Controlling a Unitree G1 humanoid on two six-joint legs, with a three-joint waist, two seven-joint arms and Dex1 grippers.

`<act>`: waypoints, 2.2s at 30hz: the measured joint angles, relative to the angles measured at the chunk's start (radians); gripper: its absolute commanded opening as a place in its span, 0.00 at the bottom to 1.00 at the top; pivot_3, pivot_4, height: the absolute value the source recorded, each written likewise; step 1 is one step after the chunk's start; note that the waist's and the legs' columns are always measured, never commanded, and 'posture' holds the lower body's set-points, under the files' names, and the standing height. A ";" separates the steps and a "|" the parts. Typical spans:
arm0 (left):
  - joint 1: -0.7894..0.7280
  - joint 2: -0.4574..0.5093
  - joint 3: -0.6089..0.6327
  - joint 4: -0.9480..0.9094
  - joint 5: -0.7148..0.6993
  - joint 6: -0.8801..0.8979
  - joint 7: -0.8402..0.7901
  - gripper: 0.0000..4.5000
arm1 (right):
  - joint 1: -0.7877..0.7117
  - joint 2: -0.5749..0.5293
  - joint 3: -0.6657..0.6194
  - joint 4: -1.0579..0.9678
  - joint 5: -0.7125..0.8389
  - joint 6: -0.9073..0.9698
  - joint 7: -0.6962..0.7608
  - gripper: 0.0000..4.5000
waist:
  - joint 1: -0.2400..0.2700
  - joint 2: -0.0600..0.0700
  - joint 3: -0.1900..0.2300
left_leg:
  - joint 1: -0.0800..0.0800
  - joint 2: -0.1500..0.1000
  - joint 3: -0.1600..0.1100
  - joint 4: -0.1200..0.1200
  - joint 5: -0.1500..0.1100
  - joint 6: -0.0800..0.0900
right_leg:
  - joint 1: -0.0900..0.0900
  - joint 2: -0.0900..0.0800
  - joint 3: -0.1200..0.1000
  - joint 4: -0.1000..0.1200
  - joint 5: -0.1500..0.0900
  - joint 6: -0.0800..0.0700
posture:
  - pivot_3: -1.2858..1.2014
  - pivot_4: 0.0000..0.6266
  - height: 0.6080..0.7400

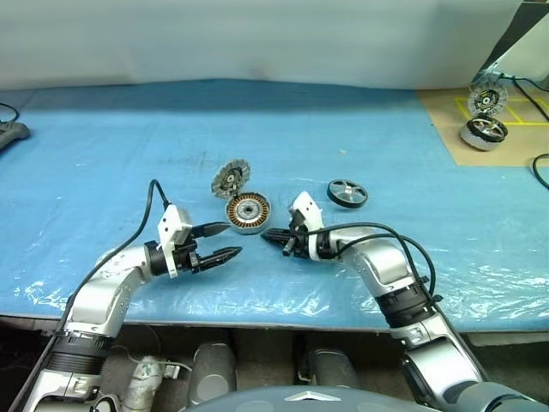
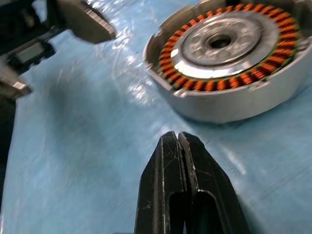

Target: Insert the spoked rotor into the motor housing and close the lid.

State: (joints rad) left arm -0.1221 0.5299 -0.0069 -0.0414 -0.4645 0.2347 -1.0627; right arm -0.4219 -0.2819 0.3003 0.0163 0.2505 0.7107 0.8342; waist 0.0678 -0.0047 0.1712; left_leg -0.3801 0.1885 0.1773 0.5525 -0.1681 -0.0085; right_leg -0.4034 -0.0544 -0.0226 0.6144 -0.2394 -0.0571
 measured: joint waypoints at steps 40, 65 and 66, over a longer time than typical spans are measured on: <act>-0.038 -0.038 -0.001 0.186 0.050 -0.140 -0.066 0.75 | -0.070 -0.049 0.099 0.122 -0.282 -0.322 0.003 0.01 | 0.000 0.000 0.000 | 0.003 0.001 0.000 0.005 -0.001 0.002 | 0.004 0.000 0.001 0.004 0.000 0.000 | 0.52 0.24 1.00; 0.047 0.004 0.011 0.074 0.021 -0.091 -0.076 0.75 | -0.216 0.217 0.103 0.266 -0.223 -0.247 -0.015 0.01 | -0.004 0.000 0.000 | 0.000 0.001 0.000 0.005 -0.001 0.002 | -0.001 0.000 0.001 0.004 0.000 0.000 | 0.52 0.24 1.00; 0.063 0.010 0.012 0.060 0.019 -0.087 -0.079 0.75 | -0.227 0.227 0.096 0.289 -0.222 -0.252 -0.029 0.01 | -0.004 0.000 0.000 | 0.000 0.001 0.000 0.004 -0.001 0.002 | -0.001 0.000 0.001 0.004 0.000 -0.001 | 0.52 0.24 1.00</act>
State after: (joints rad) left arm -0.0591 0.5402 0.0054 0.0185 -0.4450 0.1479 -1.1422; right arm -0.6489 -0.0546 0.3960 0.3056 0.0285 0.4591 0.8055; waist 0.0642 -0.0044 0.1714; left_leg -0.3803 0.1893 0.1775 0.5568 -0.1691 -0.0069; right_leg -0.4041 -0.0549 -0.0220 0.6180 -0.2396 -0.0576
